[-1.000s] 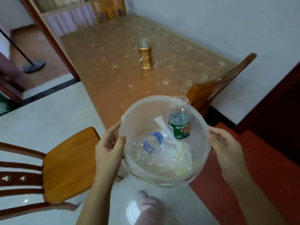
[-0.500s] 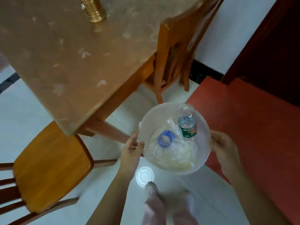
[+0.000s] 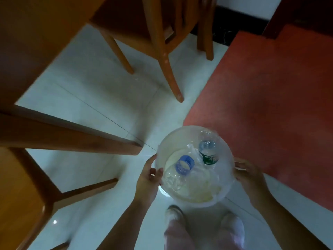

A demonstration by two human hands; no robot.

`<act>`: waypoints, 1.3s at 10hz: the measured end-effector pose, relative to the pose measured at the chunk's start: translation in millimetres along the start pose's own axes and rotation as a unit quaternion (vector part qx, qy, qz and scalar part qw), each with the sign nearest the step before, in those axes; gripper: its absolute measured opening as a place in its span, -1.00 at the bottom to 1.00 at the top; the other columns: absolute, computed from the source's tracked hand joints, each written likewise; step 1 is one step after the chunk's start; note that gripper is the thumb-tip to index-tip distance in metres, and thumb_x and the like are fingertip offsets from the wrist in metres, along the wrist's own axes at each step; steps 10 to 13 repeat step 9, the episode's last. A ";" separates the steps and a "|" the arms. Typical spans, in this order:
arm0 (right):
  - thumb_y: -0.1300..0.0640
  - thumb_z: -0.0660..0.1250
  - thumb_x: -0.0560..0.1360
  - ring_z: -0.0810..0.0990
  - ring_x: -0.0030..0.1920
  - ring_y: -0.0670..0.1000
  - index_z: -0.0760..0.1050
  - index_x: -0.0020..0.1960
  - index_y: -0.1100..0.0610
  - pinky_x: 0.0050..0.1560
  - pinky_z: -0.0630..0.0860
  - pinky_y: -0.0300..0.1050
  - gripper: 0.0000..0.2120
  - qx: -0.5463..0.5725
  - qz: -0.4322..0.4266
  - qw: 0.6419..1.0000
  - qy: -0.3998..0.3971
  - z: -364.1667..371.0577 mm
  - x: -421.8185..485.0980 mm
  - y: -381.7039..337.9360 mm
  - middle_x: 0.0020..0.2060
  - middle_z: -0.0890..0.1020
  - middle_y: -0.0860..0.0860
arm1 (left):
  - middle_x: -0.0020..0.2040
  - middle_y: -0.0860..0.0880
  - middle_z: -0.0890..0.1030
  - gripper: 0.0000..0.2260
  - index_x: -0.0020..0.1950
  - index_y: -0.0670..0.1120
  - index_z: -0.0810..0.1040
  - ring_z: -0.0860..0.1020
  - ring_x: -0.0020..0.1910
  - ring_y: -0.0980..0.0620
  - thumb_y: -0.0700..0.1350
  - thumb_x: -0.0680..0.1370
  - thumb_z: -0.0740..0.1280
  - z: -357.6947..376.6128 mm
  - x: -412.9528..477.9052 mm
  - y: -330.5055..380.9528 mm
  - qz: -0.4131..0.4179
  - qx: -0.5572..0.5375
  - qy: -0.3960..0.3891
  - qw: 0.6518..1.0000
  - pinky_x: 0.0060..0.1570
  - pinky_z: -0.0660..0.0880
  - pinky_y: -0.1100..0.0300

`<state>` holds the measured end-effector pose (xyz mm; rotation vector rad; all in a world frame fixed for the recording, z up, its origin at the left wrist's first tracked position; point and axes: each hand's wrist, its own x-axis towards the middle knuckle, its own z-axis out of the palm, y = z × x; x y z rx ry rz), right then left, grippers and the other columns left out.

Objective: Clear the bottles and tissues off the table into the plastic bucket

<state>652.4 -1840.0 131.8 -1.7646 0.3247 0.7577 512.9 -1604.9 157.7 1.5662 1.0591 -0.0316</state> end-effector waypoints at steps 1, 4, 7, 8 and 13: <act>0.36 0.30 0.37 0.55 -0.03 0.09 0.52 0.00 0.09 -0.04 0.45 -0.04 -0.73 -0.009 0.006 1.000 0.007 10.2 23.7 26.9 -0.01 0.61 0.12 | -0.16 -0.31 0.58 -0.66 0.30 0.01 0.40 0.58 -0.24 -0.14 -0.17 0.54 0.32 12.5 23.5 -29.5 -0.004 0.023 0.003 1.000 -0.11 0.58 0.01; 0.34 0.29 0.39 0.55 0.00 0.04 0.55 0.05 0.13 -0.08 0.43 -0.11 -0.73 -0.045 0.003 0.999 0.018 42.4 88.3 77.6 -0.06 0.62 -0.02 | -0.09 -0.13 0.62 -0.65 0.33 0.05 0.38 0.60 -0.17 0.01 -0.12 0.56 0.28 33.2 87.2 -103.3 0.008 0.088 0.030 0.996 -0.30 0.52 0.41; 0.33 0.31 0.38 0.59 -0.05 -0.05 0.57 -0.06 0.01 -0.12 0.49 -0.10 -0.73 -0.028 -0.031 0.999 0.027 45.2 113.0 87.7 -0.07 0.64 -0.11 | -0.01 -0.02 0.61 -0.66 0.35 0.07 0.35 0.58 -0.14 0.09 -0.10 0.58 0.24 49.0 108.9 -121.2 0.041 0.097 0.046 0.993 -0.14 0.57 0.15; 0.31 0.30 0.37 0.57 0.00 -0.11 0.59 0.01 0.00 -0.05 0.47 -0.11 -0.69 -0.036 -0.031 0.999 -0.004 40.1 107.2 84.5 0.00 0.64 -0.11 | 0.12 -0.16 0.60 -0.60 0.41 0.02 0.33 0.55 -0.10 -0.01 -0.13 0.57 0.26 49.5 101.4 -117.8 0.020 0.108 0.040 0.993 -0.05 0.53 0.10; 0.30 0.28 0.40 0.53 -0.02 -0.18 0.55 0.10 0.04 -0.06 0.41 -0.14 -0.67 -0.052 0.005 0.999 -0.009 35.6 93.0 73.4 0.06 0.59 -0.11 | 0.24 -0.19 0.50 -0.51 0.46 -0.02 0.27 0.55 0.01 -0.04 -0.16 0.54 0.31 49.0 86.5 -106.2 -0.011 0.131 0.062 0.989 0.02 0.50 0.10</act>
